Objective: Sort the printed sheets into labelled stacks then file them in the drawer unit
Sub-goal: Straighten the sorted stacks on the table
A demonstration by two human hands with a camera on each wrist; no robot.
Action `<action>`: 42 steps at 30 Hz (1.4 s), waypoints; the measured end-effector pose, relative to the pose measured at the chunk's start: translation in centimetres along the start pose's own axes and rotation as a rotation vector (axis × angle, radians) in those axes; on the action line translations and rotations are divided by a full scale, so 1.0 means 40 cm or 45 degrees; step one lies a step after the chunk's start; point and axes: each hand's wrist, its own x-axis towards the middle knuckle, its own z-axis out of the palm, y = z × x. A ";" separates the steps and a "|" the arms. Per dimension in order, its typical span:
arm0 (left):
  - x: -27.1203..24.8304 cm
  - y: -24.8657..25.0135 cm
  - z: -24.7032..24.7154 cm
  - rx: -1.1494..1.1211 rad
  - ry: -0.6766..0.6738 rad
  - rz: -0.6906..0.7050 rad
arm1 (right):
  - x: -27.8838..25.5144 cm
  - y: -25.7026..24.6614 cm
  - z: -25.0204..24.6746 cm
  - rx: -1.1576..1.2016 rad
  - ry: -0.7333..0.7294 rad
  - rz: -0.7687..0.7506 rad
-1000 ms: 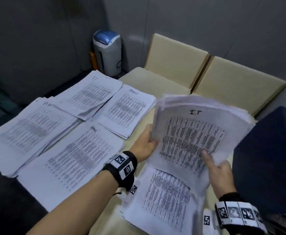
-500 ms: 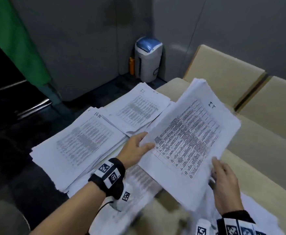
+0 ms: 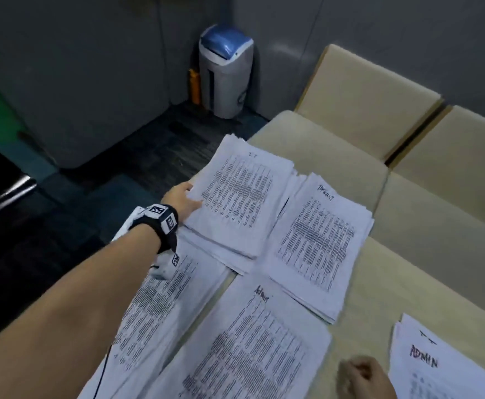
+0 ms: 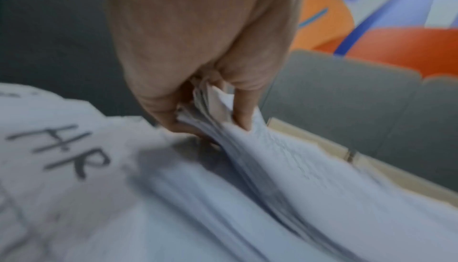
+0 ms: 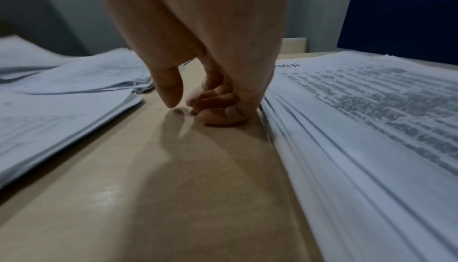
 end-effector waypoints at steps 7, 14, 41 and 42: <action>-0.003 0.020 0.057 0.556 0.285 -0.038 | -0.104 -0.064 -0.026 0.122 0.064 -0.050; -0.214 0.146 0.192 0.342 0.364 0.493 | -0.126 -0.037 -0.177 0.137 0.380 -0.171; -0.919 0.202 0.951 0.623 -0.163 0.288 | -0.081 0.375 -0.585 0.343 0.301 -0.289; -0.917 0.200 0.953 0.637 -0.166 0.266 | -0.081 0.384 -0.591 0.343 0.260 -0.306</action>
